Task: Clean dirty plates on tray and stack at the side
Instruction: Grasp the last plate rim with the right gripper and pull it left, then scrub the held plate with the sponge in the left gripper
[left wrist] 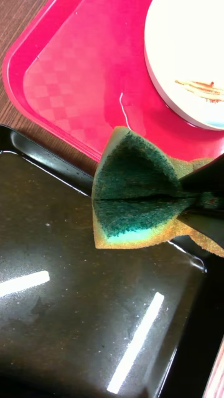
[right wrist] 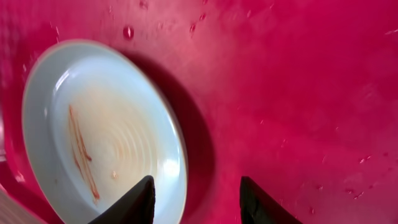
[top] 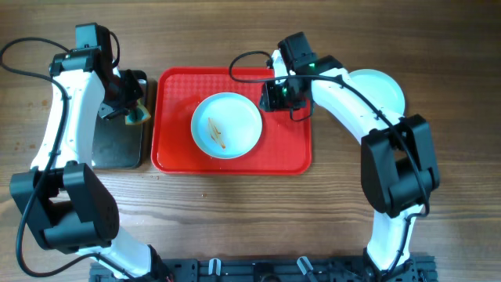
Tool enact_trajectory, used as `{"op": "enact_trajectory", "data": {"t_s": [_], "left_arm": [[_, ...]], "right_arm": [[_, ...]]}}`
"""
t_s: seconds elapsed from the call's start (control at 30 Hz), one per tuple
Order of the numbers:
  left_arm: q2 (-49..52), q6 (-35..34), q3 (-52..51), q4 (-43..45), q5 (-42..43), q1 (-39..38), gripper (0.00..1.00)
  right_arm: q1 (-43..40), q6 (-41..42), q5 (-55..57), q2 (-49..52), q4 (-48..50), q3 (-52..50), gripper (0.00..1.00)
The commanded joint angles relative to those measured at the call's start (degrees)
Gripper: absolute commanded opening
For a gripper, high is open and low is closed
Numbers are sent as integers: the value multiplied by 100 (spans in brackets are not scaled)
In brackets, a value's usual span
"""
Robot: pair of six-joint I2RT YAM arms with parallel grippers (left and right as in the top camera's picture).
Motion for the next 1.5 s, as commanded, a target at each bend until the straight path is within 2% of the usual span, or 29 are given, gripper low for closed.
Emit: {"op": "enact_trajectory", "data": {"t_s": [0.0,0.2,0.3,0.43,0.6,0.67,0.7,0.87,0.93,1.03,1.17,1.2,1.27,1.33,1.4,1.47], "left_arm": [[48,90,79,59,33,26,4],[48,92,79,61,31,26,4],[48,90,79,66,31,26,4],[48,90,79,101,33,26,4],[48,90,79,105,94,26,4],[48,92,79,105,96,26,4],[48,92,79,105,96,26,4],[48,92,79,107,96,26,4],[48,92,79,103,96,26,4],[48,92,79,101,94,26,4],[48,92,79,103,96,26,4],[48,92,79,103,107,26,4],[48,92,79,107,192,26,4],[48,94,79,116,374,24,4],[48,96,79,160,529,9,4],[50,96,79,251,546,-59,4]], "right_arm": [[247,-527,149,428,-354,505,44],[391,-483,232,1414,-1375,1722,44],[391,-463,275,1486,-1432,1742,43],[391,-439,275,1539,-1436,1742,36],[393,-299,247,1556,-1537,1744,18],[393,20,227,1556,-1589,1744,6],[398,136,201,1556,-1596,1744,4],[542,1217,195,1556,-1416,1687,4],[636,1875,267,1556,-1088,1547,4],[763,2389,273,1556,-710,1294,4],[804,2496,273,1556,-507,1196,4],[798,2520,271,1556,-448,1196,8],[798,2518,271,1556,-337,1196,23],[798,2518,271,1556,-313,1196,27],[798,2516,271,1556,-315,1196,26],[798,2516,271,1556,-315,1196,15]]}}
